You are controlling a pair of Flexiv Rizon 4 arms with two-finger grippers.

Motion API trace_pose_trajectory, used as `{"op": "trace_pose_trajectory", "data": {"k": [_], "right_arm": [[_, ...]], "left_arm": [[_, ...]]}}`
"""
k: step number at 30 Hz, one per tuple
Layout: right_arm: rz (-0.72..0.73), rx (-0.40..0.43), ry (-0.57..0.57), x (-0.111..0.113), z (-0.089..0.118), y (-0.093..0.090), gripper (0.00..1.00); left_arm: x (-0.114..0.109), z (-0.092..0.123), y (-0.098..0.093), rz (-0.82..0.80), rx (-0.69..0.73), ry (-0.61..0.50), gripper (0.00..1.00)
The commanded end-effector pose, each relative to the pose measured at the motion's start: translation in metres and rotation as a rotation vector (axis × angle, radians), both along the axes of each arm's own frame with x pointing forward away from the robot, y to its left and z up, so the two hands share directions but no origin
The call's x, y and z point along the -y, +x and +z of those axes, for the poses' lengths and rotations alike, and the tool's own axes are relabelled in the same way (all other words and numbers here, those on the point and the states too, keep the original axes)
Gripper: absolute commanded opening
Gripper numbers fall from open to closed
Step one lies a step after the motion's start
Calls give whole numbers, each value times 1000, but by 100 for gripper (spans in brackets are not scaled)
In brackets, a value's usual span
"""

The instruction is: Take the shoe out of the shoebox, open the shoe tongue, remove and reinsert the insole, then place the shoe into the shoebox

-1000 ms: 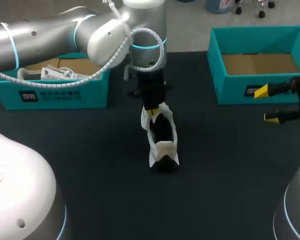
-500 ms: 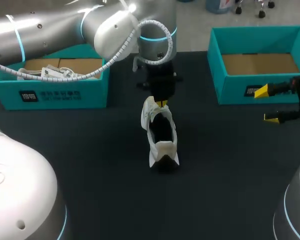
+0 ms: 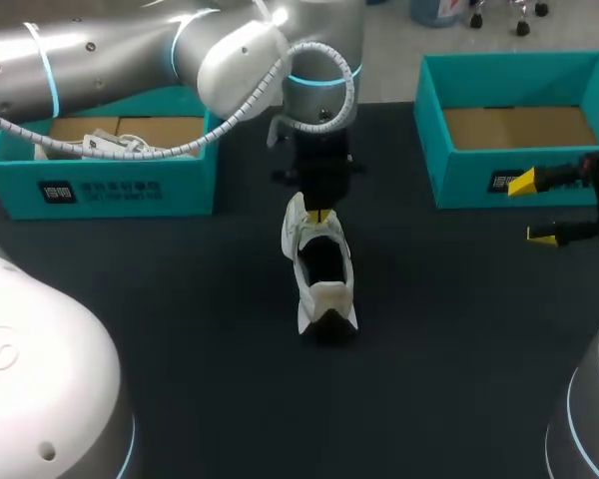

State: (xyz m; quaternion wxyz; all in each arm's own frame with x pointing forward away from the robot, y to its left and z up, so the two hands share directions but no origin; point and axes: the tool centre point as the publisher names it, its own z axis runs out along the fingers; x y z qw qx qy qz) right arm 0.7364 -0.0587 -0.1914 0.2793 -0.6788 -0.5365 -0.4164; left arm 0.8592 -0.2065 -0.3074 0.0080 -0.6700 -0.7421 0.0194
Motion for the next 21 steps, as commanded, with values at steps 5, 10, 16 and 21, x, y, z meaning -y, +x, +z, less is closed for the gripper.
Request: {"op": "trace_pose_trajectory", "data": {"k": [5, 10, 16, 21], "right_arm": [[-2, -2, -4, -1, 0, -1, 100], [-2, -2, -4, -1, 0, -1, 100], [-2, -2, -4, -1, 0, -1, 100], [-2, -2, -4, -1, 0, -1, 100]], "left_arm": [[21, -19, -4, -9, -13, 9, 0], [15, -23, -19, -8, -13, 34, 0], [0, -6, -23, 66, 23, 17, 0], [-11, -6, -26, 184, 77, 48, 0]]}}
